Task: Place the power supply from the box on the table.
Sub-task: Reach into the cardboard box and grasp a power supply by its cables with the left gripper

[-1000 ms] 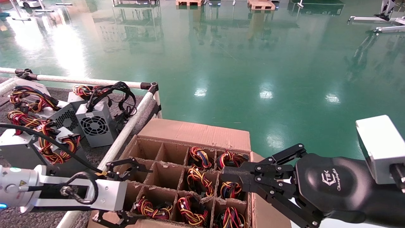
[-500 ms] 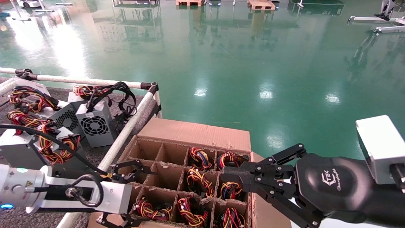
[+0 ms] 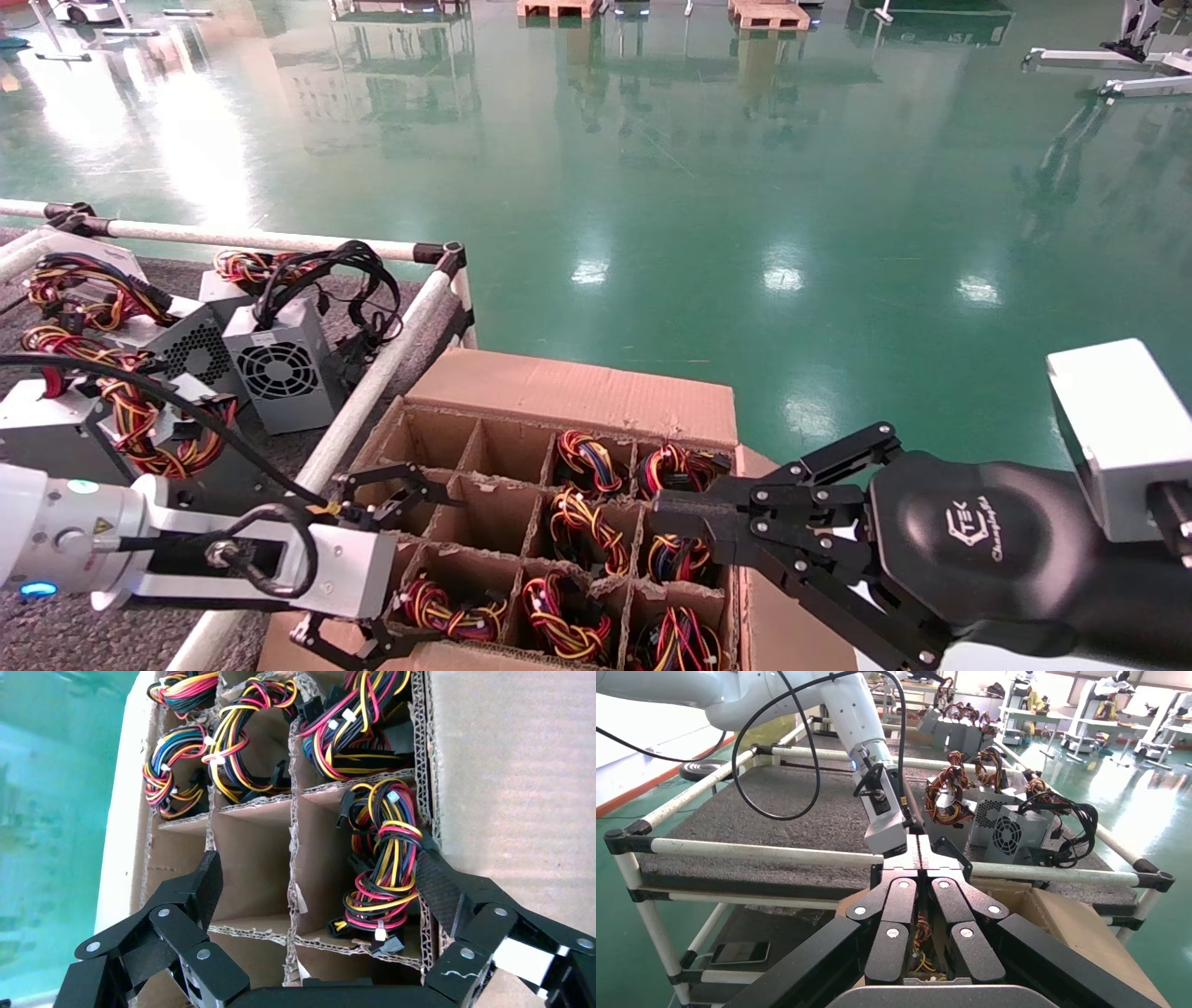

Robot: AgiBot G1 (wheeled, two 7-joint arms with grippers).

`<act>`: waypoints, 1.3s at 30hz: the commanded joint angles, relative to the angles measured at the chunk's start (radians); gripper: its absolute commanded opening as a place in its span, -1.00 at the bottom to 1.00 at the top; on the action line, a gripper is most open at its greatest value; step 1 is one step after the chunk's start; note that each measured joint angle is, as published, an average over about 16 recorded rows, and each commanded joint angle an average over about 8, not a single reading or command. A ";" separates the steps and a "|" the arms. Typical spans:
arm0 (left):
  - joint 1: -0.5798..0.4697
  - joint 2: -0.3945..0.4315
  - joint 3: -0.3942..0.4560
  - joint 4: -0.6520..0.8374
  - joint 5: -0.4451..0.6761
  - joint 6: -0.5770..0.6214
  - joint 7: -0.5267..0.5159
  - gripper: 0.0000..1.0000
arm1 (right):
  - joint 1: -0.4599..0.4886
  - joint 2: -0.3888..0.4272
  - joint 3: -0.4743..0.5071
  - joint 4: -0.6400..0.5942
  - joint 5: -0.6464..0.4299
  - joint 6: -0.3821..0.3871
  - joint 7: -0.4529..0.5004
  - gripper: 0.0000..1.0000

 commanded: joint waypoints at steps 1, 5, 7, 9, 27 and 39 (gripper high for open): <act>-0.006 0.005 0.003 0.008 0.004 0.001 0.004 1.00 | 0.000 0.000 0.000 0.000 0.000 0.000 0.000 -1.00; -0.011 0.013 0.007 0.023 0.009 0.004 0.011 1.00 | 0.000 0.000 0.000 0.000 0.000 0.000 0.000 -1.00; -0.013 0.016 0.009 0.030 0.011 0.006 0.014 0.58 | 0.000 0.000 0.000 0.000 0.000 0.000 0.000 -1.00; -0.015 0.020 0.011 0.036 0.012 0.007 0.018 0.08 | 0.000 0.000 0.000 0.000 0.000 0.000 0.000 -1.00; -0.021 0.029 0.020 0.059 0.013 0.021 0.036 -1.00 | 0.000 0.000 0.000 0.000 0.000 0.000 0.000 -1.00; -0.022 0.030 0.023 0.064 0.012 0.028 0.038 -1.00 | 0.000 0.000 0.000 0.000 0.000 0.000 0.000 -1.00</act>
